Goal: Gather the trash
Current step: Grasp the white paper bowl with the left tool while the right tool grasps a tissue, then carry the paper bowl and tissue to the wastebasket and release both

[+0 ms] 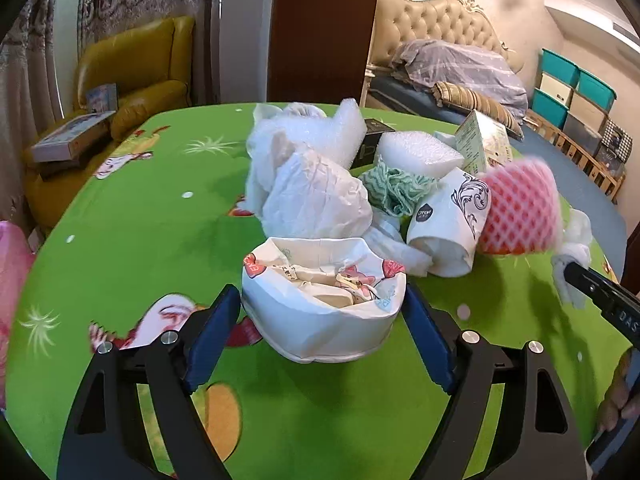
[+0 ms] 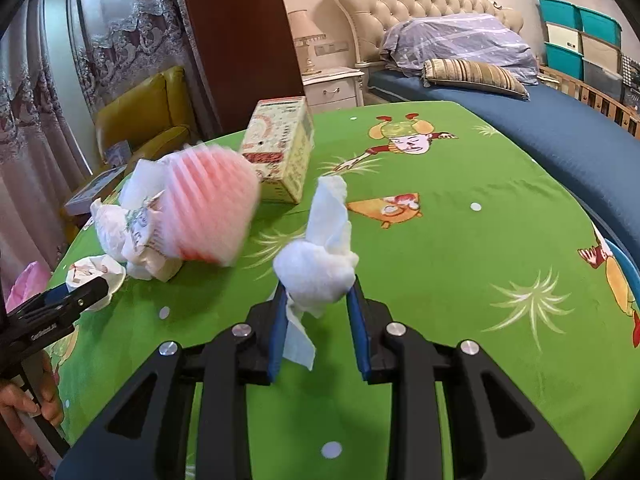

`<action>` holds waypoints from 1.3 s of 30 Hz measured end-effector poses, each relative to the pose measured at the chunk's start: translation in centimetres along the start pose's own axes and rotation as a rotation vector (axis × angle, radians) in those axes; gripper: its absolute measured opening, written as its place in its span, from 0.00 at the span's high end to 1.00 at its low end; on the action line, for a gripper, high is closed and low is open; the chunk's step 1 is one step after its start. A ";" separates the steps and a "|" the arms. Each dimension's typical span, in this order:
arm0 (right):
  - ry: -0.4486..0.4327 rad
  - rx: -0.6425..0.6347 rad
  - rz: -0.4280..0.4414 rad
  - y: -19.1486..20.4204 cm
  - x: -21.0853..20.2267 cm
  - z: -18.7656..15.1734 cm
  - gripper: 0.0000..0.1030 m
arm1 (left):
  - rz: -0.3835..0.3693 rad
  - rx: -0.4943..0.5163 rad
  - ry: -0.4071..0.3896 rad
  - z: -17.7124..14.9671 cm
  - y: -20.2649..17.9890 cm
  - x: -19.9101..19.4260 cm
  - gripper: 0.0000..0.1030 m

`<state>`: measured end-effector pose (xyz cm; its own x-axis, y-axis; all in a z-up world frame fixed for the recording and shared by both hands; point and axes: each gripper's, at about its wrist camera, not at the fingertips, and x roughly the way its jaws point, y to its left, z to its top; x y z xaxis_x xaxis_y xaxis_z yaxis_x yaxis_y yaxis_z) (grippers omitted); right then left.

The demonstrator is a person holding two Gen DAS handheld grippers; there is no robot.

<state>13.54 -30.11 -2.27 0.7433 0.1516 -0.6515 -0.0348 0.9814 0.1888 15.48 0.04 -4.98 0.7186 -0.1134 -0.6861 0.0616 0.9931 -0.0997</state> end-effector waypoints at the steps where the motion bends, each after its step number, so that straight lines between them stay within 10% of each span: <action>1: 0.000 -0.002 0.003 0.2 -0.1 -0.1 0.73 | 0.002 0.000 -0.004 -0.2 0.1 -0.3 0.26; 39: -0.023 -0.390 0.265 16.4 -3.2 -4.6 0.73 | 0.144 -0.003 -0.248 -7.0 8.2 -11.1 0.25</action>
<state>7.54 -13.96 -0.50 0.6894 0.4048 -0.6007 -0.4705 0.8808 0.0537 3.19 9.23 -3.22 0.8675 0.0396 -0.4958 -0.0550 0.9983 -0.0166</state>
